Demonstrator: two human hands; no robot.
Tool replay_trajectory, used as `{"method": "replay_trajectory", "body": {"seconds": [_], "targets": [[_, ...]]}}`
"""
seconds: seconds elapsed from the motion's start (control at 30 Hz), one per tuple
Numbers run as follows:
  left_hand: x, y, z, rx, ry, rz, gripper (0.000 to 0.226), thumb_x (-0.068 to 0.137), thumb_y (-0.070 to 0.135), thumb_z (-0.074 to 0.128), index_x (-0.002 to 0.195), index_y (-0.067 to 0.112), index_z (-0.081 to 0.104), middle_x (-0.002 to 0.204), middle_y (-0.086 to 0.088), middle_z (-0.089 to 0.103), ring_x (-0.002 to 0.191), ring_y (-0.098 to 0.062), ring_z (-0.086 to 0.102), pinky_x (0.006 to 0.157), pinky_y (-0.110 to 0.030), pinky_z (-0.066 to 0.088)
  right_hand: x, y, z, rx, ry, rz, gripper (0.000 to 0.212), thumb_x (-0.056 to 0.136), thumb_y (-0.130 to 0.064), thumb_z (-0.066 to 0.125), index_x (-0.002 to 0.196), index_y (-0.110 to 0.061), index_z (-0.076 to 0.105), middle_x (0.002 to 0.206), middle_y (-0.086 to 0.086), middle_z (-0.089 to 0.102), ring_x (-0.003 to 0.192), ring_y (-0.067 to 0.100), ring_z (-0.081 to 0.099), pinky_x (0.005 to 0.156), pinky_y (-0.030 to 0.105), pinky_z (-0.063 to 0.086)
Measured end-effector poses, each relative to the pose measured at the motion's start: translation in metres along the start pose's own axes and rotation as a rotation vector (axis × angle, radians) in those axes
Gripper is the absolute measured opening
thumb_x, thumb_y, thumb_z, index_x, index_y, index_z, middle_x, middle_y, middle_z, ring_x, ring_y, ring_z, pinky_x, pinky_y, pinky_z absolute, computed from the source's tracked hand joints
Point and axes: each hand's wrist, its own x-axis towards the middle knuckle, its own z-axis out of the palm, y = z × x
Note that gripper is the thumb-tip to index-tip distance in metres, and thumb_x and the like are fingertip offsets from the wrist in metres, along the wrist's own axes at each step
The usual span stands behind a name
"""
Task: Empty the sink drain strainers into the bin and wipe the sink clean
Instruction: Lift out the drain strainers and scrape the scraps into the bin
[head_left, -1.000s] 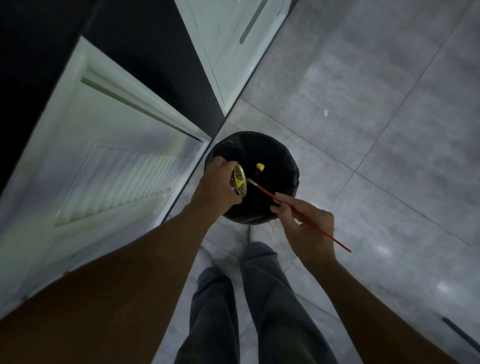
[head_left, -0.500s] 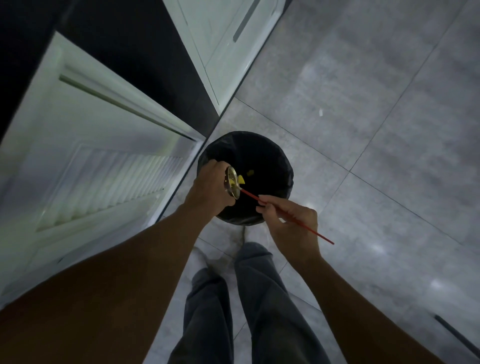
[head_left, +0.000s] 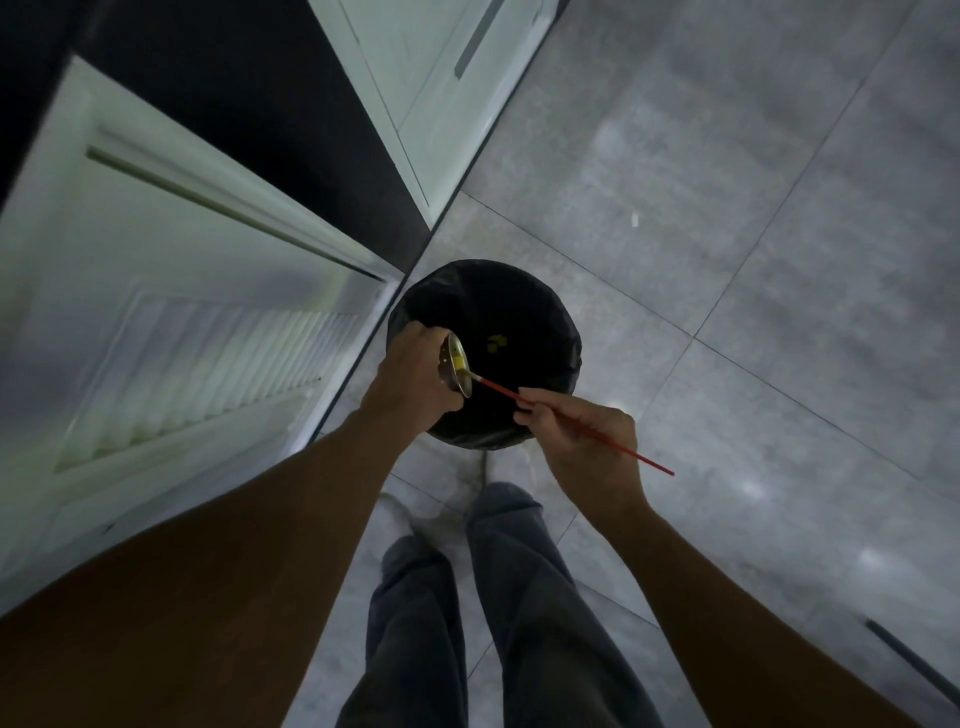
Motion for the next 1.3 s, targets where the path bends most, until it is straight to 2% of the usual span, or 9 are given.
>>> {"method": "replay_trajectory", "body": {"seconds": [0.1, 0.23, 0.4, 0.57, 0.7, 0.8, 0.97, 1.17, 1.3], "targets": [[0.0, 0.003, 0.002, 0.011, -0.004, 0.015, 0.082, 0.072, 0.013, 0.086, 0.144, 0.013, 0.046, 0.142, -0.009, 0.044, 0.133, -0.028, 0.046, 0.109, -0.046, 0.047, 0.003, -0.007, 0.008, 0.092, -0.094, -0.025, 0.018, 0.094, -0.011, 0.065, 0.107, -0.013, 0.076, 0.099, -0.001, 0.078, 0.092, 0.014, 0.076, 0.084, 0.034, 0.062], [0.001, 0.002, 0.003, 0.035, 0.001, 0.034, 0.081, 0.073, 0.013, 0.085, 0.144, 0.014, 0.046, 0.142, -0.01, 0.044, 0.133, -0.028, 0.046, 0.11, -0.045, 0.046, 0.013, -0.019, 0.019, 0.123, -0.129, -0.02, 0.017, 0.094, -0.013, 0.061, 0.098, -0.022, 0.075, 0.091, -0.005, 0.078, 0.087, 0.011, 0.076, 0.078, 0.026, 0.062], [0.0, -0.002, 0.002, 0.054, 0.011, 0.028, 0.076, 0.074, 0.015, 0.085, 0.14, 0.015, 0.048, 0.14, -0.01, 0.044, 0.128, -0.029, 0.049, 0.106, -0.045, 0.049, 0.015, -0.018, 0.013, 0.126, -0.096, -0.023, 0.026, 0.095, -0.009, 0.061, 0.096, -0.03, 0.076, 0.09, 0.003, 0.078, 0.082, 0.021, 0.076, 0.077, 0.035, 0.064], [-0.001, -0.001, 0.004, 0.062, 0.032, 0.026, 0.077, 0.075, 0.016, 0.085, 0.143, 0.014, 0.047, 0.142, -0.011, 0.043, 0.131, -0.029, 0.047, 0.108, -0.044, 0.048, 0.007, -0.015, 0.011, -0.045, 0.008, -0.083, 0.018, 0.095, -0.018, 0.062, 0.105, -0.022, 0.076, 0.089, -0.007, 0.078, 0.082, 0.006, 0.075, 0.075, 0.016, 0.059], [0.0, 0.001, 0.004, 0.06, 0.045, 0.05, 0.074, 0.074, 0.013, 0.085, 0.14, 0.012, 0.049, 0.141, -0.012, 0.045, 0.13, -0.03, 0.048, 0.109, -0.044, 0.048, 0.003, -0.016, 0.017, 0.003, -0.051, -0.112, 0.017, 0.096, -0.016, 0.061, 0.103, -0.02, 0.076, 0.086, -0.003, 0.078, 0.078, 0.012, 0.076, 0.07, 0.015, 0.059], [0.002, 0.0, 0.002, 0.045, 0.041, 0.067, 0.076, 0.074, 0.013, 0.084, 0.142, 0.012, 0.049, 0.142, -0.012, 0.044, 0.132, -0.03, 0.046, 0.108, -0.047, 0.047, 0.007, -0.014, 0.02, -0.002, -0.056, -0.004, 0.023, 0.096, -0.01, 0.062, 0.095, -0.027, 0.077, 0.084, -0.011, 0.077, 0.082, 0.004, 0.075, 0.073, 0.011, 0.057], [0.005, -0.008, -0.001, -0.009, 0.052, 0.05, 0.073, 0.073, 0.013, 0.084, 0.138, 0.013, 0.049, 0.138, -0.009, 0.048, 0.126, -0.029, 0.052, 0.104, -0.046, 0.05, 0.007, -0.016, 0.007, 0.017, 0.032, 0.012, 0.015, 0.088, -0.032, 0.062, 0.09, -0.04, 0.074, 0.085, -0.017, 0.077, 0.08, 0.004, 0.075, 0.074, 0.013, 0.057], [-0.008, -0.009, -0.006, -0.059, 0.045, 0.078, 0.076, 0.069, 0.023, 0.091, 0.132, 0.015, 0.049, 0.13, -0.006, 0.054, 0.118, -0.025, 0.056, 0.097, -0.043, 0.053, 0.001, -0.028, 0.01, 0.055, -0.109, 0.079, 0.018, 0.092, -0.017, 0.063, 0.097, -0.029, 0.077, 0.091, -0.004, 0.079, 0.088, 0.014, 0.077, 0.083, 0.043, 0.063], [-0.023, -0.004, -0.022, -0.096, 0.107, 0.075, 0.077, 0.061, 0.031, 0.095, 0.123, 0.017, 0.051, 0.118, -0.002, 0.057, 0.106, -0.02, 0.06, 0.085, -0.033, 0.055, -0.002, -0.054, 0.006, 0.066, -0.03, 0.161, 0.021, 0.093, -0.011, 0.062, 0.095, -0.024, 0.078, 0.085, -0.002, 0.079, 0.082, 0.015, 0.077, 0.08, 0.043, 0.064]]}}
